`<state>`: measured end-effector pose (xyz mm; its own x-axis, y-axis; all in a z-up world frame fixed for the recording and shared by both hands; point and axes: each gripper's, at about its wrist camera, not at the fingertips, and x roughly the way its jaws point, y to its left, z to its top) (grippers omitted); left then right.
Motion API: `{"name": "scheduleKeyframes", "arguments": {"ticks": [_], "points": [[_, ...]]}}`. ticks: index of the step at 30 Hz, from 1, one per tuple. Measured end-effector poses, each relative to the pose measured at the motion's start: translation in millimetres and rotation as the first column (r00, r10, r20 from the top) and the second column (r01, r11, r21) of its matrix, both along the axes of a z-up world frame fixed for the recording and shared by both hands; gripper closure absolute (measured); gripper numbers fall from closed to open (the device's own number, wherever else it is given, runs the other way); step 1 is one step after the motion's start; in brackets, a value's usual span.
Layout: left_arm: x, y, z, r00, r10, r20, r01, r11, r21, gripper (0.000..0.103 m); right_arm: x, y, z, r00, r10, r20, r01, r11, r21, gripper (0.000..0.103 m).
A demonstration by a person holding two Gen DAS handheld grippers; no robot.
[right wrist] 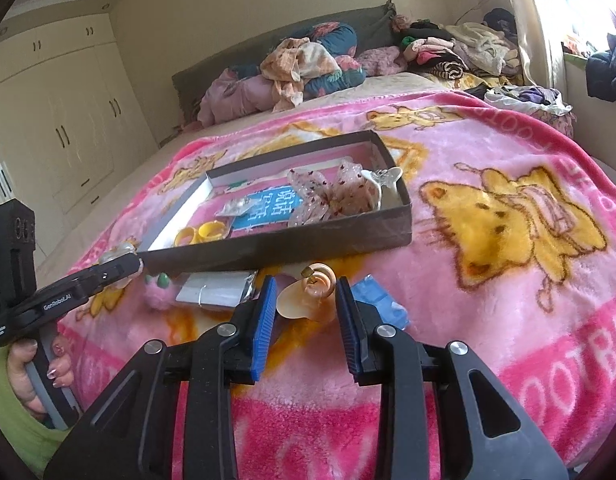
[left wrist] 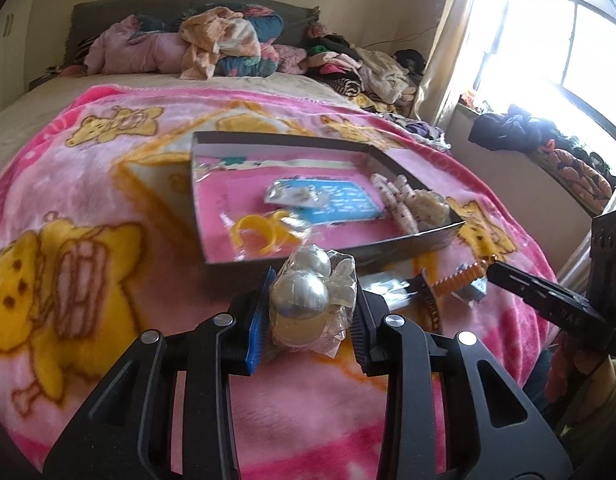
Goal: Organize jewelry
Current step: 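Grasp the bagged pearl earrings with the left tool and lift toward the box, then carry the pearl earrings toward the box with the left tool while the right tool grasps the beaded coil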
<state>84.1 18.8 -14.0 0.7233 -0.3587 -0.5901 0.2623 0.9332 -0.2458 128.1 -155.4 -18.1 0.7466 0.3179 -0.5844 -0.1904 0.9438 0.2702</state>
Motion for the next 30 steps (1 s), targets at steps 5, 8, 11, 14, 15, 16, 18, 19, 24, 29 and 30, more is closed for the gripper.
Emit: {"name": "scheduleKeyframes", "arguments": {"ticks": [5, 8, 11, 14, 15, 16, 18, 19, 24, 29, 30], "points": [[3, -13, 3, 1.000, -0.022, 0.010, 0.022, 1.000, -0.005, 0.077, 1, -3, -3, 1.000, -0.009, -0.001, 0.009, 1.000, 0.007, 0.074], [6, -18, 6, 0.999, -0.031, 0.017, 0.032, 0.999, -0.007, 0.077, 0, -5, 1, 1.000, -0.010, 0.012, 0.009, 1.000, 0.014, 0.074], [9, -22, 8, 0.999, -0.039, 0.027, 0.039, 0.999, -0.008, 0.077, 0, -7, 8, 0.999, -0.010, 0.034, 0.009, 1.000, 0.009, 0.083], [15, -25, 12, 0.998, -0.043, 0.034, 0.043, 0.999, -0.011, 0.077, 3, -9, 14, 0.999, -0.006, 0.040, 0.006, 1.000, 0.001, 0.102], [17, -26, 12, 0.998, -0.042, 0.036, 0.043, 0.999, -0.013, 0.077, 5, -9, 15, 0.999, -0.008, 0.039, 0.009, 1.000, -0.012, 0.102], [20, -27, 13, 0.998, -0.044, 0.037, 0.045, 0.999, -0.020, 0.077, 7, -10, 13, 0.999, -0.010, 0.033, 0.011, 1.000, -0.016, 0.102], [22, -29, 14, 0.998, -0.046, 0.040, 0.047, 0.999, -0.025, 0.077, 9, -14, 9, 1.000, -0.015, 0.014, 0.015, 1.000, 0.009, 0.102], [23, -31, 14, 0.998, -0.048, 0.042, 0.049, 0.998, -0.026, 0.077, 11, -14, 6, 1.000, -0.008, 0.004, 0.007, 1.000, 0.017, 0.102], [26, -34, 10, 0.998, -0.060, 0.033, 0.061, 0.998, -0.026, 0.077, 19, -7, -6, 0.998, 0.024, -0.051, -0.022, 1.000, 0.021, 0.101], [28, -35, 6, 0.998, -0.062, 0.025, 0.063, 0.998, -0.031, 0.077, 28, 9, -23, 0.990, 0.050, -0.129, -0.051, 0.999, -0.004, 0.092], [29, -35, 6, 0.998, -0.062, 0.024, 0.063, 0.997, -0.032, 0.077, 30, 11, -26, 0.988, 0.047, -0.144, -0.048, 0.999, -0.007, 0.085]]}}
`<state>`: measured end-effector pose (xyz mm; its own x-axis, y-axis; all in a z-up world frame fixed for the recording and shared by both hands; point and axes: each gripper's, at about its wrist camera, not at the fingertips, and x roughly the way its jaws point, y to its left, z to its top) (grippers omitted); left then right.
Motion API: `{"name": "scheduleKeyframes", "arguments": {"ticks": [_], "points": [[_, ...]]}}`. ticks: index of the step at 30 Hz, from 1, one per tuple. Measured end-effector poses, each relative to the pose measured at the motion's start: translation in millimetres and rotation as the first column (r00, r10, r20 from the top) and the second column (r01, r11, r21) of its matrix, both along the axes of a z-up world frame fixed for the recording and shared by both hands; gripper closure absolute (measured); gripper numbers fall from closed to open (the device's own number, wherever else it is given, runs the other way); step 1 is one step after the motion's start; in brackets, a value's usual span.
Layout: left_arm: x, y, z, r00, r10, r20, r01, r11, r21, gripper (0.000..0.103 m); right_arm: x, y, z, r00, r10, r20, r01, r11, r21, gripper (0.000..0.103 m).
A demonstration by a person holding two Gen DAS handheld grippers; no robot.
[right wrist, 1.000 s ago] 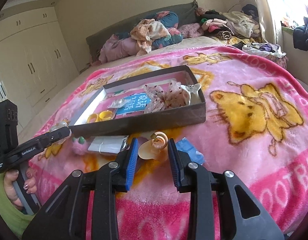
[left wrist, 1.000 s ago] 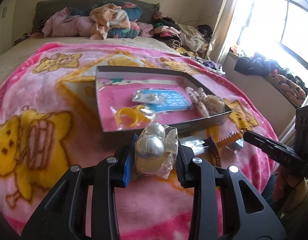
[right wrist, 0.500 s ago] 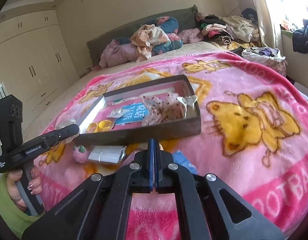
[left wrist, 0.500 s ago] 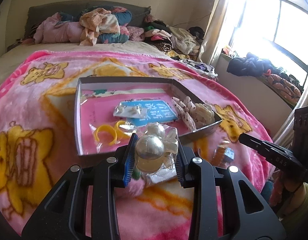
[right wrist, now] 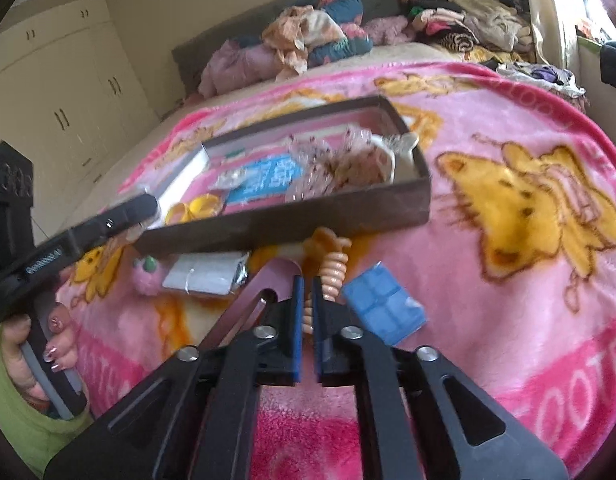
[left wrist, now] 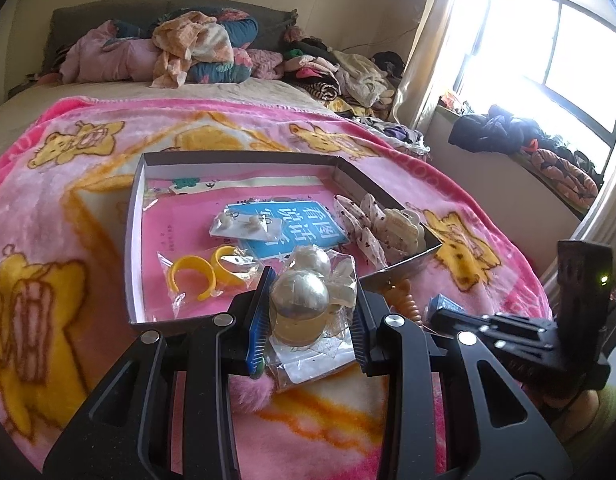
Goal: Organize jewelry
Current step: 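Carry the pearl earrings toward the box with the left tool while the right tool grasps the beaded coil, then lower the earrings and coil into the box and open both tools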
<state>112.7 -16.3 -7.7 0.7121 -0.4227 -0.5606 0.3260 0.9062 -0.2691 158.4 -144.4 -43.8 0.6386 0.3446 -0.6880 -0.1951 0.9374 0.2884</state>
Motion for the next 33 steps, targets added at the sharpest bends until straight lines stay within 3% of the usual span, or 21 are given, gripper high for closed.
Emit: {"name": "scheduleKeyframes", "arguments": {"ticks": [3, 9, 13, 21, 33], "points": [[1, 0, 0, 1.000, -0.002, 0.001, 0.002, 1.000, -0.003, 0.077, 3, 9, -9, 0.999, -0.013, -0.031, 0.012, 0.999, -0.043, 0.073], [6, 1, -3, 1.000, 0.004, -0.006, -0.004, 1.000, -0.018, 0.077, 9, 19, -26, 0.998, -0.027, -0.053, 0.020, 0.992, -0.126, 0.077], [11, 2, -2, 1.000, 0.009, -0.007, -0.010, 1.000, -0.025, 0.077, 6, 9, -23, 0.999, -0.027, -0.019, 0.026, 0.996, -0.081, 0.086], [31, -3, -2, 1.000, 0.019, 0.002, -0.019, 1.000, -0.022, 0.077, -8, -11, 14, 0.995, -0.046, 0.089, 0.045, 0.999, 0.018, 0.086], [61, -30, -10, 0.999, -0.011, -0.037, 0.012, 1.000, 0.019, 0.077, 12, -19, 44, 0.988, -0.065, 0.142, 0.058, 0.997, 0.052, 0.086]]}}
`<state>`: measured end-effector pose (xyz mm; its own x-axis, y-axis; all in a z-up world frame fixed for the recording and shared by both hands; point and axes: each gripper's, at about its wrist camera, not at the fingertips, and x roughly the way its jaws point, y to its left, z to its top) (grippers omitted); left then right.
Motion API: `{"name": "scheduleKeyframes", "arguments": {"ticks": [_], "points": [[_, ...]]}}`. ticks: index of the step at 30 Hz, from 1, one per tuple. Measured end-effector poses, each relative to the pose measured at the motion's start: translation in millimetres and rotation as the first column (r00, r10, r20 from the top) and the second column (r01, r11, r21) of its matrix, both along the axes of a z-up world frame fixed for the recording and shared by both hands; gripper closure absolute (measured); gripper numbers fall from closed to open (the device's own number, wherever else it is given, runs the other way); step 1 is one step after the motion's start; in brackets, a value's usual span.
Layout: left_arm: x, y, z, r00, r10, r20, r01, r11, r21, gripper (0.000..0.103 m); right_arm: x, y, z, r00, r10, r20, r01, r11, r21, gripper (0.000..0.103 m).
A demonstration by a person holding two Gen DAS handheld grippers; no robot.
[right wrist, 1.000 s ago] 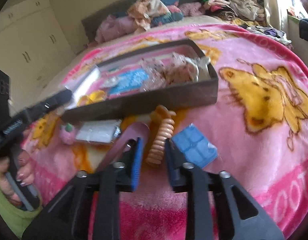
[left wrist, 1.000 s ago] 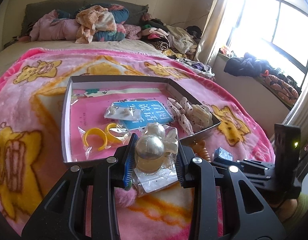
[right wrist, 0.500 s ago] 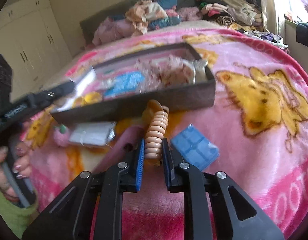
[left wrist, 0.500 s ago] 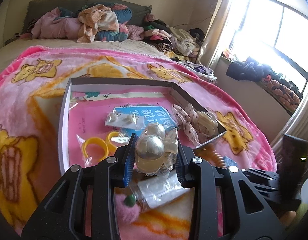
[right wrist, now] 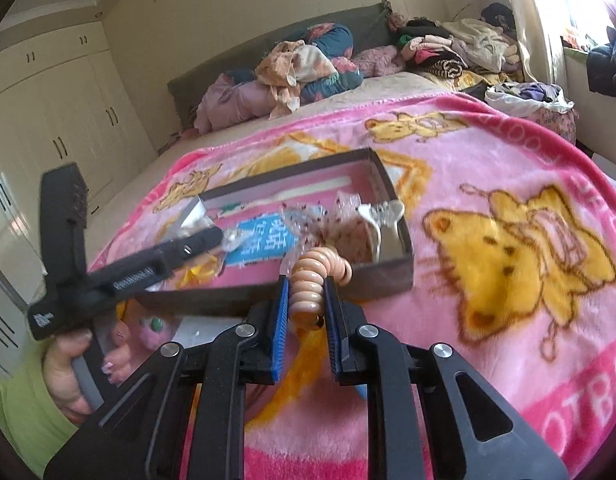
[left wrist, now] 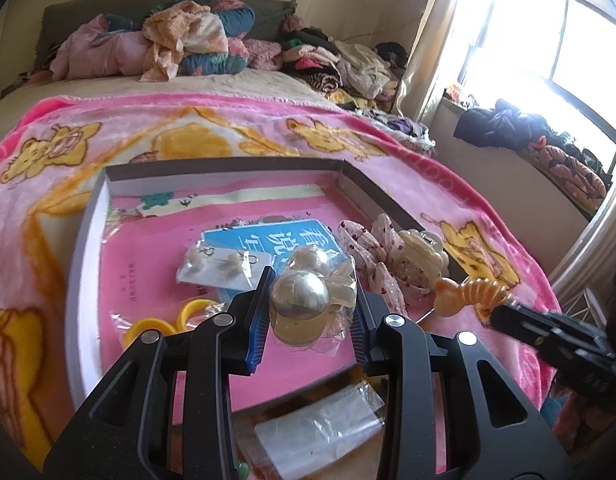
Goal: Organize jewelry
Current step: 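Lower the earrings and coil into the box and open both tools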
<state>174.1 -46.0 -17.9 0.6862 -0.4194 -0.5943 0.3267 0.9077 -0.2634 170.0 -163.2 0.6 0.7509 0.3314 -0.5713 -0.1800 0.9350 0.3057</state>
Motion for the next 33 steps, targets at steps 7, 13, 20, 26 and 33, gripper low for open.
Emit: {"name": "scheduleKeyframes", "arguments": {"ticks": [7, 13, 20, 26, 33], "points": [[13, -9, -11, 0.999, -0.015, -0.046, 0.015, 1.000, 0.014, 0.077, 14, -3, 11, 1.000, -0.008, 0.023, 0.007, 1.000, 0.022, 0.086], [17, -12, -17, 0.997, -0.022, -0.069, 0.024, 1.000, 0.020, 0.077, 44, -4, 12, 1.000, -0.015, 0.012, 0.015, 0.999, 0.031, 0.086], [22, -9, -20, 0.997, -0.019, -0.081, 0.020, 1.000, 0.013, 0.062, 78, -3, -6, 0.999, -0.020, -0.038, 0.021, 0.999, 0.037, 0.086], [16, -6, -16, 0.997, -0.008, -0.072, 0.008, 1.000, 0.002, 0.052, 95, 12, -13, 0.998, 0.027, -0.065, -0.026, 0.999, 0.019, 0.086], [10, 2, -9, 0.998, 0.000, -0.059, -0.001, 1.000, -0.013, 0.051, 102, 13, -29, 0.992, 0.035, -0.118, -0.032, 0.999, 0.023, 0.084]]}}
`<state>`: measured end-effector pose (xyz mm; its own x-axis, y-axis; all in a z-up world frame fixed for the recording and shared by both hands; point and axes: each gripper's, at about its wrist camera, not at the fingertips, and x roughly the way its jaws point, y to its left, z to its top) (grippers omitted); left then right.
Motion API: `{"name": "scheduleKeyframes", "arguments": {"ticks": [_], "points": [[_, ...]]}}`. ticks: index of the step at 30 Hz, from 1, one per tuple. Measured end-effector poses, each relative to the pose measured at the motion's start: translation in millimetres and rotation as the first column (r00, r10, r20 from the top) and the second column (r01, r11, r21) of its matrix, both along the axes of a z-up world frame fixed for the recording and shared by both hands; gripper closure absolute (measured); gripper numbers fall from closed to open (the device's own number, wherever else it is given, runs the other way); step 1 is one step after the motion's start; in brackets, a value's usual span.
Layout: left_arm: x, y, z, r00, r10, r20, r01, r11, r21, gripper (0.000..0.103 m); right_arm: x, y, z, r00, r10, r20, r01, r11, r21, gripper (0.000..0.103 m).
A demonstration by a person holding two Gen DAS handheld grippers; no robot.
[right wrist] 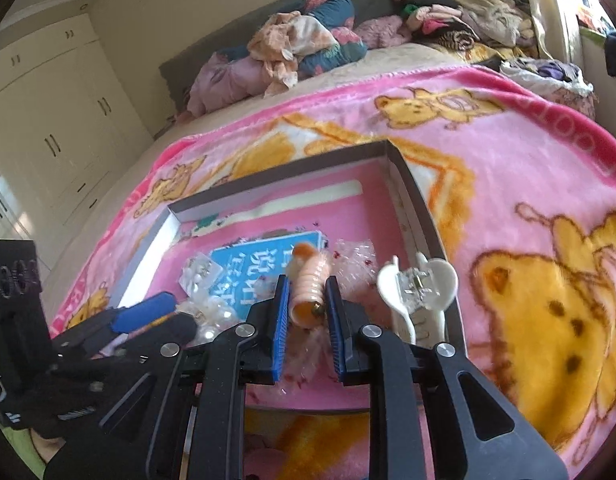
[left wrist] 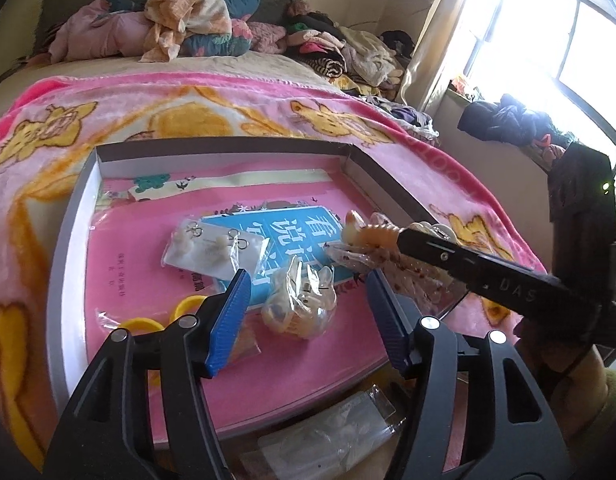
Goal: Organize jewelry
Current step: 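Lower the earrings and coil into the box and open both tools, then withdraw both tools from the box toward the pompom tie and maroon clip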
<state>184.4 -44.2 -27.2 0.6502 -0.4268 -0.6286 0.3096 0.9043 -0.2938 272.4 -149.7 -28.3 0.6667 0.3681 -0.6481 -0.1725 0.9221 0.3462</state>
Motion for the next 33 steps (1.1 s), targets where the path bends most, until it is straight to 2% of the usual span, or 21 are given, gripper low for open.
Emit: {"name": "scheduleKeyframes", "arguments": {"ticks": [3, 4, 6, 10, 13, 16, 18, 33], "points": [[-2, 1, 1, 1.000, 0.001, 0.004, -0.001, 1.000, -0.001, 0.051, -10, -2, 1, 1.000, -0.004, 0.023, 0.004, 1.000, 0.000, 0.071], [-3, 2, 2, 1.000, 0.002, 0.006, -0.002, 1.000, -0.002, 0.049, -13, -3, 3, 1.000, -0.007, 0.028, 0.007, 1.000, -0.003, 0.064], [-5, 3, 4, 1.000, 0.005, 0.010, -0.005, 1.000, -0.004, 0.040, -20, -5, 5, 0.999, -0.014, 0.041, 0.014, 1.000, 0.000, 0.057], [-10, 6, 9, 1.000, 0.015, 0.026, -0.015, 1.000, -0.006, 0.038, -39, -9, 14, 0.995, -0.037, 0.094, 0.038, 0.999, -0.010, 0.039], [-15, 12, 14, 0.999, 0.034, 0.040, -0.033, 0.999, -0.017, 0.027, -51, -11, 20, 0.991, -0.048, 0.126, 0.050, 0.999, -0.014, 0.027], [-21, 20, 20, 0.996, 0.066, 0.064, -0.065, 0.998, -0.022, 0.015, -65, -12, 26, 0.986, -0.051, 0.157, 0.056, 0.998, -0.027, 0.022], [-25, 26, 24, 0.994, 0.083, 0.076, -0.082, 0.996, -0.022, 0.013, -72, -12, 29, 0.984, -0.055, 0.170, 0.061, 0.998, -0.034, 0.020], [-57, 47, 34, 0.986, 0.130, 0.105, -0.132, 0.991, 0.003, 0.012, -112, -8, 35, 0.981, -0.037, 0.189, 0.044, 0.998, -0.034, 0.018]]}}
